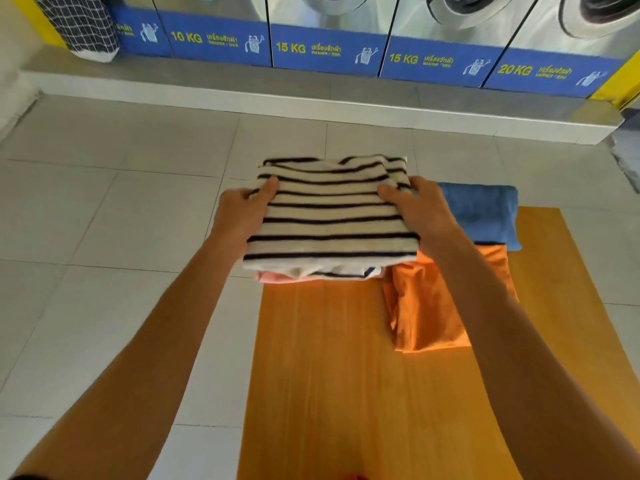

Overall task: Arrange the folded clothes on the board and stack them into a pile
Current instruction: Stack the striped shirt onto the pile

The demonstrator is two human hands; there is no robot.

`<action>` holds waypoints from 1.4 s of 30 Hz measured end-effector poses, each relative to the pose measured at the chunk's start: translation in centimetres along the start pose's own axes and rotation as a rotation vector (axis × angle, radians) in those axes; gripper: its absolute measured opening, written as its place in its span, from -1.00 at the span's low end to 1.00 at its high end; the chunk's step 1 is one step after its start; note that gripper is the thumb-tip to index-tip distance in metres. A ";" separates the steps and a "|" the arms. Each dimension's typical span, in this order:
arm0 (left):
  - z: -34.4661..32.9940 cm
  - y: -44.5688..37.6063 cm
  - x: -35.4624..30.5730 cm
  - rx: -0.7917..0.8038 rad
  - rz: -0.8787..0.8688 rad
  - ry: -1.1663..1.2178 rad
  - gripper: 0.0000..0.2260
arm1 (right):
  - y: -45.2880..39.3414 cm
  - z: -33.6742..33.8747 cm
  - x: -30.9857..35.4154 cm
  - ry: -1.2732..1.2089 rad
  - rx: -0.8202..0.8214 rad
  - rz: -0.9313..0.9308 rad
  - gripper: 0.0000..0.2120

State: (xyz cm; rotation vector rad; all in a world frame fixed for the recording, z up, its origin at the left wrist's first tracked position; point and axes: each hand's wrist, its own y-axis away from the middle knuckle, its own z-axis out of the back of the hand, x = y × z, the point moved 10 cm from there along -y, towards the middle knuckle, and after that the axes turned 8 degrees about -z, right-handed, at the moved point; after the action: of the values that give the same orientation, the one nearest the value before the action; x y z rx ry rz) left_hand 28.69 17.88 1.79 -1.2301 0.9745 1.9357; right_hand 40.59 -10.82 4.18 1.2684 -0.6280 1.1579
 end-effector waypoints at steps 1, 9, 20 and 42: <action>-0.2 -1.7 -0.9 -0.006 0.002 0.016 -0.63 | -1.8 0.0 1.2 -0.013 -0.005 -0.002 -0.74; -5.1 -8.4 5.1 0.083 0.201 -0.126 -0.62 | -10.2 -2.3 -3.9 0.358 -0.080 -0.129 -0.63; -2.9 -7.6 4.1 -0.094 -0.049 0.021 -0.67 | -9.9 -0.6 -4.4 0.101 -0.178 0.029 -0.70; 1.8 9.6 16.7 -0.005 0.236 0.013 -0.78 | 5.6 3.6 -13.4 0.135 -0.311 -0.028 -0.67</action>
State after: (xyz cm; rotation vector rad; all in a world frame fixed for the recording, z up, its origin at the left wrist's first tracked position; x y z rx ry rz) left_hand 14.09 16.44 -10.76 -1.1752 1.1664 2.1124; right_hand 31.64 -19.02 -4.52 0.9249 -0.6593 1.0657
